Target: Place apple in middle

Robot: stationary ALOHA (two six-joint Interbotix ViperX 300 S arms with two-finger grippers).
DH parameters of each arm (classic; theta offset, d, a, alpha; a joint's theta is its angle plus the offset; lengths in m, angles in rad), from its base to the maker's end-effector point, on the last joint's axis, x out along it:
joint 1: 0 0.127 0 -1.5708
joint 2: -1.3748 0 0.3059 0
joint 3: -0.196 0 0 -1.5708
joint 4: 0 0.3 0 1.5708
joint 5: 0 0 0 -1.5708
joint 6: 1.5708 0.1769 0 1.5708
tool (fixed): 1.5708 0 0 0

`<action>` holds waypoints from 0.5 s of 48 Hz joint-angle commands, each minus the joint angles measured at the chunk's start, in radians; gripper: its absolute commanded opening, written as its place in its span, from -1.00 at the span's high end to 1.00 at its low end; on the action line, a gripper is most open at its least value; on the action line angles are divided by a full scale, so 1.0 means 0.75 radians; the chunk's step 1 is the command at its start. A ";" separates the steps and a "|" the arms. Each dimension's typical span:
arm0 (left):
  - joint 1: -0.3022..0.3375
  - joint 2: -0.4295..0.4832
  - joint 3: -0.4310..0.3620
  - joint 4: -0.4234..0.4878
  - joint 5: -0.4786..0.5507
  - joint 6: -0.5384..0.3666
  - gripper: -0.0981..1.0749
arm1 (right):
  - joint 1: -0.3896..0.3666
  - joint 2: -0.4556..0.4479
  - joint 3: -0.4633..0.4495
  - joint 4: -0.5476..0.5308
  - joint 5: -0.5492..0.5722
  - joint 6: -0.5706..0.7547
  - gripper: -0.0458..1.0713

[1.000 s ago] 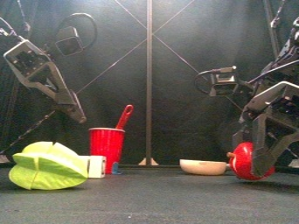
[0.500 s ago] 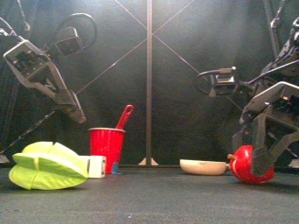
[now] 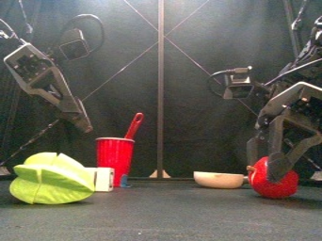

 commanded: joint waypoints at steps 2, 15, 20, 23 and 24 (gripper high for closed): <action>0.004 -0.004 -0.016 -0.002 -0.012 0.000 -0.84 | 0.004 -0.090 -0.022 -0.018 -0.002 -0.002 -0.75; 0.002 -0.004 -0.016 0.000 -0.012 0.002 -0.84 | -0.010 -0.256 -0.002 -0.115 0.084 -0.002 -0.74; 0.004 -0.004 -0.016 0.000 -0.010 0.002 -0.84 | -0.010 -0.335 0.031 -0.133 0.125 0.002 -0.74; 0.004 -0.004 -0.016 -0.002 -0.012 0.002 -0.84 | -0.010 -0.387 0.051 -0.117 0.139 0.000 -0.73; 0.004 -0.004 -0.016 -0.002 -0.012 0.002 -0.84 | -0.010 -0.405 0.059 -0.112 0.139 0.000 -0.73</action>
